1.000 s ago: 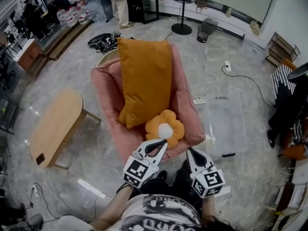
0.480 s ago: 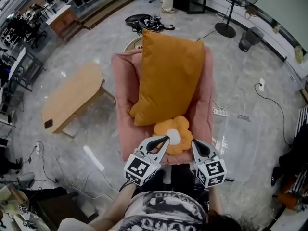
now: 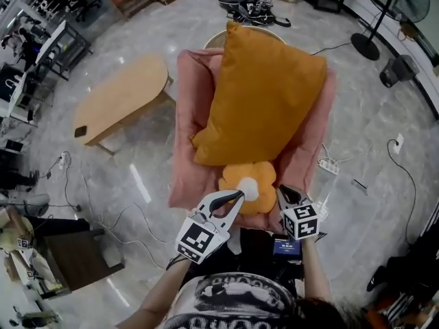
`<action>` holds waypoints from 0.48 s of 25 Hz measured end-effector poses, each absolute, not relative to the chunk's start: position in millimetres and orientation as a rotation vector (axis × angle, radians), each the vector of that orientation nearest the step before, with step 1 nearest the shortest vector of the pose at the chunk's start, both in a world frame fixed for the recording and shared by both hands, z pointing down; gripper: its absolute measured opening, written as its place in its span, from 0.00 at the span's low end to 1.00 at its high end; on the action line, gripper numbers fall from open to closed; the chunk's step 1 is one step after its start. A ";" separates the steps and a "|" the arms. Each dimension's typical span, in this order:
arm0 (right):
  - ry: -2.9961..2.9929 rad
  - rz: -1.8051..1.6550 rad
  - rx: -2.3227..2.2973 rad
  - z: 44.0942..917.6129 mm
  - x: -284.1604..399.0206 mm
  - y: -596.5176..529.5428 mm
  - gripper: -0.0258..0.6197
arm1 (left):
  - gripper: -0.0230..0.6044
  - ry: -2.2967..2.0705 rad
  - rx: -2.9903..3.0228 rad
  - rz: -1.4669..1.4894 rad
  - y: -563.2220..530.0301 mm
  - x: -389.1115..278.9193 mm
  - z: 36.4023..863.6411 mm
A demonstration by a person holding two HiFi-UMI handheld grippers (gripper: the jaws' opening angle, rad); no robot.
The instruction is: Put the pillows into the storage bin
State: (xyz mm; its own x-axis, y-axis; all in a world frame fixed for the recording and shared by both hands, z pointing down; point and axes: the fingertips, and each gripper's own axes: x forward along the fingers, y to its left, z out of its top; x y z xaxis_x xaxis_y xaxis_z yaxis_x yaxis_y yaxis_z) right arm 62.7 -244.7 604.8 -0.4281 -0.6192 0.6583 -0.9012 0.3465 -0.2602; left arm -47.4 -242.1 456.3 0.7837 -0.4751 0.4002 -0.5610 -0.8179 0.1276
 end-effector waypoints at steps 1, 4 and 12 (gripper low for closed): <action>-2.158 0.863 1.288 618.6 62.2 -249.1 0.10 | 0.06 -0.831 2.711 0.525 -241.3 -49.5 460.5; -2.116 0.911 1.177 662.9 60.9 -262.1 0.13 | 0.06 -0.894 2.643 0.546 -239.8 -56.0 472.7; -1.963 1.142 1.030 769.7 51.3 -286.6 0.33 | 0.06 -1.015 2.518 0.558 -248.5 -69.9 500.9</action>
